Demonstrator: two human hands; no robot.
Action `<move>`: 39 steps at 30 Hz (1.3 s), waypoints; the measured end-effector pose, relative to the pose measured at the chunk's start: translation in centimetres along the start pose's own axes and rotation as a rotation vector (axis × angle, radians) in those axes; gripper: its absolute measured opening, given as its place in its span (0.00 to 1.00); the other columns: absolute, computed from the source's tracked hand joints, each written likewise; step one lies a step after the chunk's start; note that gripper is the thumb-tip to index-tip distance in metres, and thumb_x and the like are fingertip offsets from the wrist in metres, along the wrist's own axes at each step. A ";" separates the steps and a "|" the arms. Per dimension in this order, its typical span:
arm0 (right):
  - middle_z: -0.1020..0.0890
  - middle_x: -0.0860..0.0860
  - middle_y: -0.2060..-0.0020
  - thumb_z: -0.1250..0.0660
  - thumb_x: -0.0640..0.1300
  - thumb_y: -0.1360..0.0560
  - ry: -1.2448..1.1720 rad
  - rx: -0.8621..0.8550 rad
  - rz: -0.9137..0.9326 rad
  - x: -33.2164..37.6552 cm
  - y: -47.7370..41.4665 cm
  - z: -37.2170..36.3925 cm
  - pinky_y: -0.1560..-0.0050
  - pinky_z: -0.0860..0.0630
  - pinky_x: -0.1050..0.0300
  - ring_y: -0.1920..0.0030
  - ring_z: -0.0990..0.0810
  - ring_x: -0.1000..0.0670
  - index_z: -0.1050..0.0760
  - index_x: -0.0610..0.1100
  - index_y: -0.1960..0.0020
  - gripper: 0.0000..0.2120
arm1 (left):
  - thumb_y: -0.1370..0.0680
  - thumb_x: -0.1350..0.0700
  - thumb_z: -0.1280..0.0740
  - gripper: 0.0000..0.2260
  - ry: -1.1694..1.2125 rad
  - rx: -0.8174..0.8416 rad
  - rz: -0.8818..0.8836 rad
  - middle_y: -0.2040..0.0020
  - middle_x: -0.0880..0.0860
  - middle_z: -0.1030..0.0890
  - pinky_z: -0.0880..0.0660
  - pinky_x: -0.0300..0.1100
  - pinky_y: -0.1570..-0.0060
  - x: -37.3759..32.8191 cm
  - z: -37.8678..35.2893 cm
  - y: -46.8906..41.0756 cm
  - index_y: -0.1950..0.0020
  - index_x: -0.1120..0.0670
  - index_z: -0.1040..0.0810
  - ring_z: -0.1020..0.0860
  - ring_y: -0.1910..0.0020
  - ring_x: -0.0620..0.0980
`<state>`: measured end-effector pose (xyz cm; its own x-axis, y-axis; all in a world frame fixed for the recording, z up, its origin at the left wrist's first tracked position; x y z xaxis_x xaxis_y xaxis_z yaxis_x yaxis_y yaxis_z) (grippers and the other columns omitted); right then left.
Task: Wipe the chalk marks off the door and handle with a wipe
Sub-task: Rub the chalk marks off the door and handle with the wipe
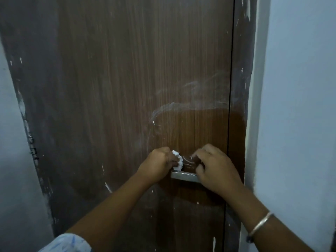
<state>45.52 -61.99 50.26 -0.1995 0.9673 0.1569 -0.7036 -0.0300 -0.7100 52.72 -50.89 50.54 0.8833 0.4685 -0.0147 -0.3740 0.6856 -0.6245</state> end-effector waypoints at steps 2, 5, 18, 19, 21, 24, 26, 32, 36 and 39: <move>0.26 0.52 0.45 0.35 0.45 0.26 0.053 0.040 0.095 1.6 -1.5 -0.2 0.52 0.29 0.62 0.48 0.28 0.54 0.28 0.49 0.39 0.16 | 0.28 0.63 0.31 0.06 0.050 -0.109 0.030 0.57 0.58 0.19 0.26 0.41 0.58 0.3 0.7 0.1 0.53 0.60 0.17 0.21 0.58 0.52; 0.25 0.49 0.43 0.33 0.47 0.27 0.206 0.138 0.275 4.1 -2.9 -2.1 0.49 0.29 0.58 0.46 0.29 0.51 0.29 0.47 0.38 0.18 | 0.31 0.63 0.29 0.03 0.183 -0.184 0.139 0.62 0.52 0.20 0.31 0.33 0.63 1.4 0.9 0.1 0.59 0.57 0.20 0.23 0.62 0.45; 0.22 0.52 0.74 0.25 0.45 0.36 0.629 0.010 0.605 7.8 -5.2 -1.1 0.66 0.33 0.56 0.66 0.26 0.48 0.20 0.47 0.65 0.05 | 0.28 0.61 0.30 0.13 0.744 -0.412 0.528 0.63 0.48 0.19 0.26 0.30 0.64 4.7 0.1 4.5 0.55 0.43 0.27 0.21 0.63 0.38; 0.21 0.51 0.74 0.24 0.45 0.36 0.596 -0.017 0.551 7.5 -5.7 -0.2 0.66 0.34 0.55 0.65 0.25 0.48 0.19 0.46 0.64 0.04 | 0.28 0.60 0.30 0.11 0.753 -0.391 0.487 0.62 0.47 0.19 0.25 0.30 0.62 4.0 -0.3 4.9 0.56 0.43 0.26 0.21 0.61 0.38; 0.20 0.51 0.73 0.23 0.44 0.37 0.534 -0.043 0.492 7.0 -6.2 0.9 0.65 0.36 0.54 0.65 0.26 0.47 0.17 0.46 0.62 0.05 | 0.28 0.57 0.30 0.07 0.703 -0.324 0.407 0.58 0.45 0.20 0.26 0.30 0.59 2.4 -1.0 5.4 0.56 0.44 0.22 0.23 0.57 0.37; 0.21 0.53 0.72 0.24 0.43 0.36 0.611 0.076 0.643 7.5 -5.1 -0.6 0.65 0.37 0.55 0.64 0.26 0.48 0.17 0.48 0.61 0.05 | 0.26 0.55 0.31 0.02 0.629 -0.339 0.386 0.58 0.45 0.21 0.25 0.36 0.59 1.1 -1.4 5.8 0.56 0.49 0.19 0.23 0.58 0.40; 0.22 0.54 0.72 0.24 0.44 0.36 0.709 0.136 0.742 7.4 -4.5 -1.0 0.65 0.38 0.55 0.63 0.26 0.48 0.17 0.50 0.62 0.04 | 0.26 0.54 0.32 0.02 0.617 -0.368 0.408 0.59 0.45 0.22 0.24 0.42 0.61 0.8 -1.4 6.0 0.56 0.50 0.20 0.24 0.60 0.42; 0.21 0.55 0.69 0.21 0.45 0.42 0.803 0.284 0.789 6.1 -5.2 0.7 0.64 0.42 0.55 0.63 0.28 0.49 0.17 0.53 0.59 0.13 | 0.25 0.52 0.34 0.03 0.527 -0.324 0.444 0.58 0.44 0.24 0.25 0.45 0.59 1.1 -1.8 5.8 0.56 0.49 0.21 0.26 0.59 0.42; 0.22 0.55 0.69 0.21 0.48 0.42 0.843 0.350 0.817 6.5 -5.3 -0.3 0.64 0.42 0.55 0.63 0.29 0.49 0.17 0.55 0.62 0.11 | 0.25 0.51 0.34 0.02 0.463 -0.299 0.452 0.58 0.43 0.24 0.27 0.42 0.60 1.0 -1.6 5.7 0.56 0.47 0.22 0.27 0.58 0.41; 0.22 0.55 0.68 0.21 0.48 0.41 0.881 0.340 0.770 7.2 -5.4 -1.5 0.63 0.41 0.55 0.62 0.28 0.48 0.17 0.54 0.59 0.11 | 0.25 0.50 0.34 0.02 0.478 -0.273 0.492 0.59 0.43 0.23 0.28 0.41 0.63 1.2 -1.8 5.9 0.56 0.46 0.22 0.26 0.61 0.40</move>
<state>48.87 -54.52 54.17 -0.2054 0.5030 -0.8395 -0.7745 -0.6080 -0.1748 52.09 -47.26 45.46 0.6814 0.3493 -0.6432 -0.7303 0.2662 -0.6291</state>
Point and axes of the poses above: each hand's wrist, its own y-axis away from the middle knuckle, its own z-axis out of the back of the hand, x = y × z, the point moved 8 cm from there along -y, towards the middle knuckle
